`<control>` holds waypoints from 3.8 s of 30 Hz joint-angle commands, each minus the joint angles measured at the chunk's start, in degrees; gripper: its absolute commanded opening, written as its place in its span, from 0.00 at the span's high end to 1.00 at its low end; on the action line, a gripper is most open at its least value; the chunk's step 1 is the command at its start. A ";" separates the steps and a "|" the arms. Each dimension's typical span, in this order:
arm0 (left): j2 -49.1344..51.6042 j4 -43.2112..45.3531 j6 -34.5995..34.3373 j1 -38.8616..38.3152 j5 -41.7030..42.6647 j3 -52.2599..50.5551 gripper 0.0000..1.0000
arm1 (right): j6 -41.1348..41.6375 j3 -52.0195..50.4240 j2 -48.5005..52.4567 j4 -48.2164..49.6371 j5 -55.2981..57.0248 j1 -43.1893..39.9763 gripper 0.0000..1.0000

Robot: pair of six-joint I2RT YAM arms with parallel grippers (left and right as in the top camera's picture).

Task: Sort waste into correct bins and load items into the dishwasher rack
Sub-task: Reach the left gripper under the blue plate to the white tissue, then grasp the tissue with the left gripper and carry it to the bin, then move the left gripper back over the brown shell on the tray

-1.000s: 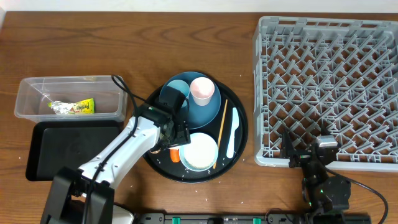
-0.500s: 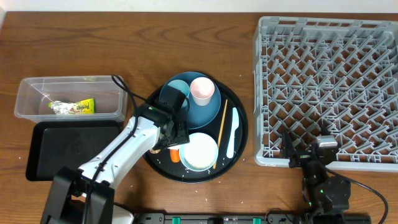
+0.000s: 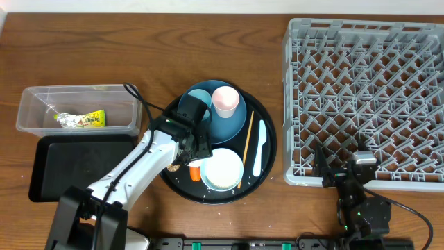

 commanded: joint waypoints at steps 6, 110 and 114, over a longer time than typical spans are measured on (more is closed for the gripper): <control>0.13 -0.46 -0.44 0.13 -1.14 -0.50 0.35 | -0.44 -0.09 -0.35 -0.20 -0.20 0.04 0.01; -15.72 -25.38 9.42 17.03 4.66 7.48 0.39 | -0.44 -0.09 -0.35 -0.17 -0.20 0.04 0.01; -15.63 -22.14 9.44 14.36 3.08 3.91 0.40 | -0.44 -0.09 -0.35 -0.17 -0.20 0.04 0.01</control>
